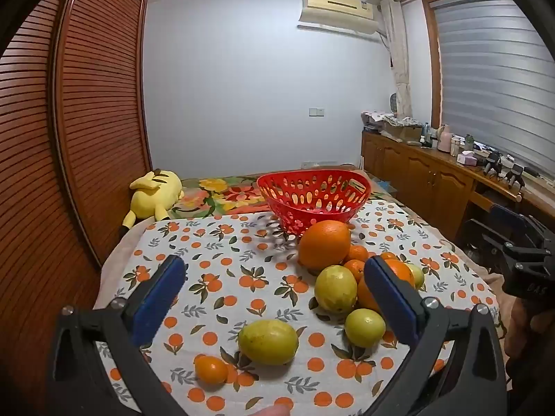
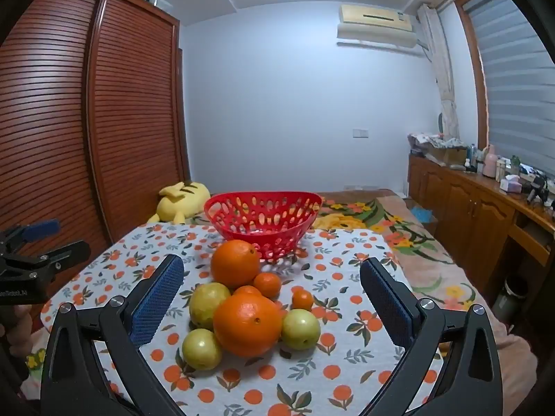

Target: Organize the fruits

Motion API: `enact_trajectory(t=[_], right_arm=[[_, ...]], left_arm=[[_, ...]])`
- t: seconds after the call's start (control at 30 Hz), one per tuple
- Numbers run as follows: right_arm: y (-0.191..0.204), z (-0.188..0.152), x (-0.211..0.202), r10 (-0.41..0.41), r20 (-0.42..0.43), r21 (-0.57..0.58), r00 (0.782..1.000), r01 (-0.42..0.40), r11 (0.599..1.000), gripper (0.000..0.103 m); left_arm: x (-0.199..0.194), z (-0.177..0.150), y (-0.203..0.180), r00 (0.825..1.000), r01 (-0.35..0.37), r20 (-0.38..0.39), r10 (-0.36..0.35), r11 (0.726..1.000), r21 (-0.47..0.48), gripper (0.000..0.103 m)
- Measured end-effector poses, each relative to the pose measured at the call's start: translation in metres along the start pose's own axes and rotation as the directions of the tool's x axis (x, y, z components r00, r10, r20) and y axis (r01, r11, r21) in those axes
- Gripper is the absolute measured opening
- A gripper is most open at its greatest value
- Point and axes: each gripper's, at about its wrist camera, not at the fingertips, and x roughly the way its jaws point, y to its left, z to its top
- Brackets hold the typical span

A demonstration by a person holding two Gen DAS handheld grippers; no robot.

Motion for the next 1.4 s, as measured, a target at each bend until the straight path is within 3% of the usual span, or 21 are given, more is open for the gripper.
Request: enact_trajectory(t=[1.4], right_arm=[[0.011, 0.009, -0.012, 0.009, 0.021, 0.007, 1.0, -0.009, 1.0, 0.103]], left_arm=[[-0.022, 0.012, -0.003, 0.999, 0.015, 0.03, -0.016, 1.0, 0.018, 0.103]])
